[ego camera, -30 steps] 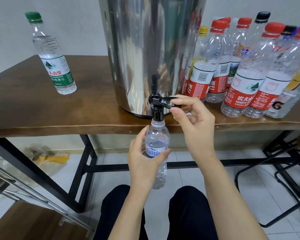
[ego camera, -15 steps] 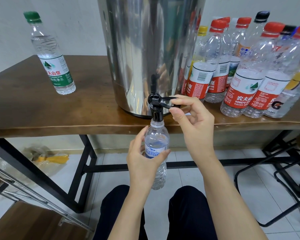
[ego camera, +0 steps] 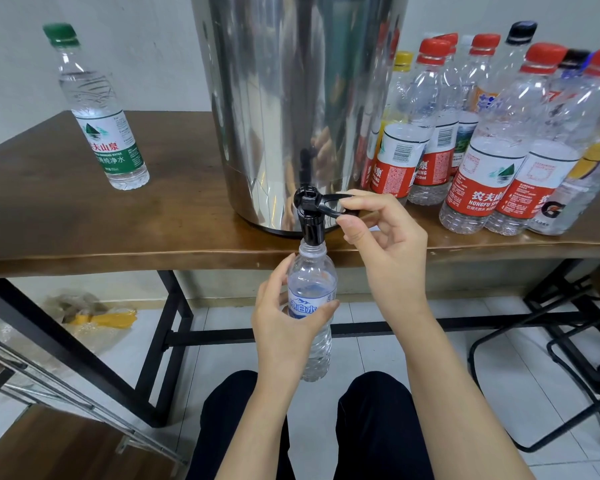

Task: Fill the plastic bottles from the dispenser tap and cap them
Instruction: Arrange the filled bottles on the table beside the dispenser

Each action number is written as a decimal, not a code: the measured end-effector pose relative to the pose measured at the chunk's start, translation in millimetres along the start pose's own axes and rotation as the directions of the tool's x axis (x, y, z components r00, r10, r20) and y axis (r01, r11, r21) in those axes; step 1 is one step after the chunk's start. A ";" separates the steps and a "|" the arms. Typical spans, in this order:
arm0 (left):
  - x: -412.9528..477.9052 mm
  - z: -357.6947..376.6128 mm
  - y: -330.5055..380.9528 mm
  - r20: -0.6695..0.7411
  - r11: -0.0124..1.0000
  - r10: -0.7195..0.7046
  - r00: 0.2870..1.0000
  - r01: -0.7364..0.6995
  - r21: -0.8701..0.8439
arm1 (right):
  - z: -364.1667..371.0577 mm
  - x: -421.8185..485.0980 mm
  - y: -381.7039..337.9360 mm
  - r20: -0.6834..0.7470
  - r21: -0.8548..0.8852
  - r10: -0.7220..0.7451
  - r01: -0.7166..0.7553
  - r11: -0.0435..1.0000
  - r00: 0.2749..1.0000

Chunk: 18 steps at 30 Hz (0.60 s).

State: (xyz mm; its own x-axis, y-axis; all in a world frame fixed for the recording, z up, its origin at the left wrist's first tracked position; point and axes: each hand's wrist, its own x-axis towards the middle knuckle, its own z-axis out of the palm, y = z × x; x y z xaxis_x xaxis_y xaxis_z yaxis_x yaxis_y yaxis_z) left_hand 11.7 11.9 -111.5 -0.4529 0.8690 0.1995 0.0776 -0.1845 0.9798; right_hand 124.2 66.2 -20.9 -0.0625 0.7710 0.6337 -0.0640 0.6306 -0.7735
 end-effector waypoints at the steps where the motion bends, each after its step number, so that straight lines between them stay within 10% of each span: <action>1: 0.0 0.1 0.1 -0.001 1.000 0.000 1.000 0.000 0.002 | -0.1 0.0 -0.1 0.001 0.002 0.001 -0.001 1.000 1.000; 18: -0.5 1.3 1.1 0.000 1.000 0.010 1.000 -0.010 0.014 | -0.4 0.5 0.1 0.001 -0.011 -0.002 0.002 1.000 1.000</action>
State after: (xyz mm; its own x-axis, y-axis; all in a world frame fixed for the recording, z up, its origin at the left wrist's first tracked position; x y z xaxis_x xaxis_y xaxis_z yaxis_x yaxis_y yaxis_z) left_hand 13.2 11.9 -110.6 -0.4518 0.8672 0.2095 0.0948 -0.1869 0.9778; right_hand 124.6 66.7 -20.7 -0.0635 0.7694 0.6356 -0.0535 0.6333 -0.7721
